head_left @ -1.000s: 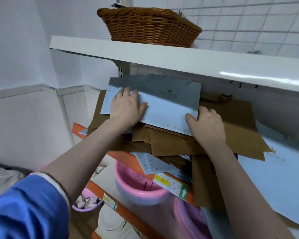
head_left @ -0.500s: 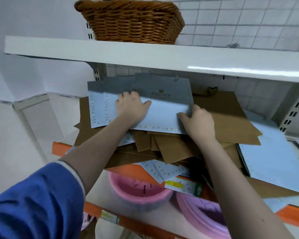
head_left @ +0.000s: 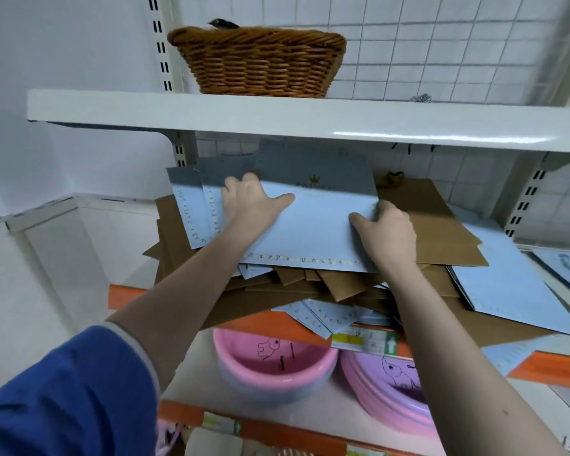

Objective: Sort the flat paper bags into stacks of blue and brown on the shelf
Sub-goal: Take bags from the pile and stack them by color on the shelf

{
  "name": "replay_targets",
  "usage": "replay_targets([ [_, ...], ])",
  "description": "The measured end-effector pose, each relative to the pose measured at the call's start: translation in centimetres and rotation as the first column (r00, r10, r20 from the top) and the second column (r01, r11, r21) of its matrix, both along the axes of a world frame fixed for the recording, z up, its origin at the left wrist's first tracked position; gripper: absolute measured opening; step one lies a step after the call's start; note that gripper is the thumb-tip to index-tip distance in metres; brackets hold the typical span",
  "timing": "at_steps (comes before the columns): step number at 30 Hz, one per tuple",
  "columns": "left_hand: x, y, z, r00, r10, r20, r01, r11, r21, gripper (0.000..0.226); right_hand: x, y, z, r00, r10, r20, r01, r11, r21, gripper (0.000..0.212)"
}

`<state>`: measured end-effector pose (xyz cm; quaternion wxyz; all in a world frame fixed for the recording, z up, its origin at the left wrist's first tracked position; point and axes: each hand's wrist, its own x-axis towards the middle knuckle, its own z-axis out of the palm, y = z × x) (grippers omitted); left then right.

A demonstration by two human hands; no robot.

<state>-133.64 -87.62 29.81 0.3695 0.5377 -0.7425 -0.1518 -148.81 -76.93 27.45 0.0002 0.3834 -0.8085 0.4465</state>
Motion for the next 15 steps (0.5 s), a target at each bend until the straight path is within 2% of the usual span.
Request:
replay_targets([
  [7, 1.8, 2.0, -0.7, 0.981, -0.153, -0.117, 0.163, 0.983, 0.079, 0.07, 1.4, 3.7, -1.0, 1.0, -0.029, -0.008, 0.029, 0.999, -0.021, 0.037],
  [11, 1.4, 3.6, -1.3, 0.974, -0.2, -0.103, 0.212, 0.969, 0.124, 0.063, 1.6, 6.2, -1.6, 0.998, -0.055, -0.029, 0.056, 0.998, 0.043, 0.038],
  [15, -0.1, 5.7, -0.9, 0.967, -0.244, -0.075, 0.251, 0.962, 0.106, 0.059, 1.0, 9.2, -1.6, 0.994, -0.095, -0.054, 0.098, 0.994, 0.055, 0.034],
])
